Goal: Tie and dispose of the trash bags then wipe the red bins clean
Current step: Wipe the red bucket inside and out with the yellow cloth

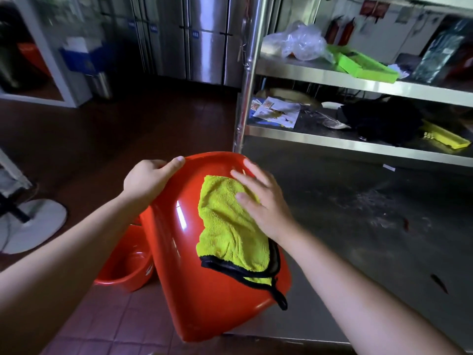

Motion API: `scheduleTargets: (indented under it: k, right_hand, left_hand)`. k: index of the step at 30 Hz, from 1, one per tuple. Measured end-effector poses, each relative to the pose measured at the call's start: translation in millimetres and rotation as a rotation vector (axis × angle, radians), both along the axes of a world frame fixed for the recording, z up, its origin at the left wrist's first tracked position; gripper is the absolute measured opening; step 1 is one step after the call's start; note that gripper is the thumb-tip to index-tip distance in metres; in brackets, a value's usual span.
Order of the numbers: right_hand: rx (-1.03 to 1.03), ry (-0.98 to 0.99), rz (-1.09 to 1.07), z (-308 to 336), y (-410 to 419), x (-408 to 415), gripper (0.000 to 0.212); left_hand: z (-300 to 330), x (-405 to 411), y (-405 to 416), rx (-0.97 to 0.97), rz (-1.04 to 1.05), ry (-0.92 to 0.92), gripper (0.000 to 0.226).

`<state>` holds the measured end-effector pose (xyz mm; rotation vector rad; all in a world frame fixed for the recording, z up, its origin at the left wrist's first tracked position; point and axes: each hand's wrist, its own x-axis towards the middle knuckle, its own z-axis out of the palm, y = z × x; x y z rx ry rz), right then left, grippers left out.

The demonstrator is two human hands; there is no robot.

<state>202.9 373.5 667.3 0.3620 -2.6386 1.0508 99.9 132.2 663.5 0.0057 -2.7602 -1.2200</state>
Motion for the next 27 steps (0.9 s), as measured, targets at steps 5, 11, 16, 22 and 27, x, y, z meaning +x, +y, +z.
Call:
scheduleTargets:
  k: [5, 11, 16, 22, 27]
  right_hand:
    - [0.09, -0.128, -0.115, -7, 12, -3, 0.056]
    - [-0.05, -0.112, -0.22, 5, 12, -11, 0.046]
    - [0.012, -0.226, -0.228, 13, 22, -18, 0.053]
    - [0.044, -0.257, -0.337, 1, 54, -2, 0.047]
    - [0.043, -0.222, -0.447, -7, 71, 22, 0.054]
  left_hand:
    - [17, 10, 0, 0.038, -0.012, 0.043, 0.066]
    - [38, 18, -7, 0.046, 0.016, 0.141, 0.069]
    - [51, 23, 0, -0.003, -0.046, 0.197, 0.051]
    - [77, 16, 32, -0.353, -0.457, 0.231, 0.042]
    - [71, 8, 83, -0.562, -0.637, 0.634, 0.037]
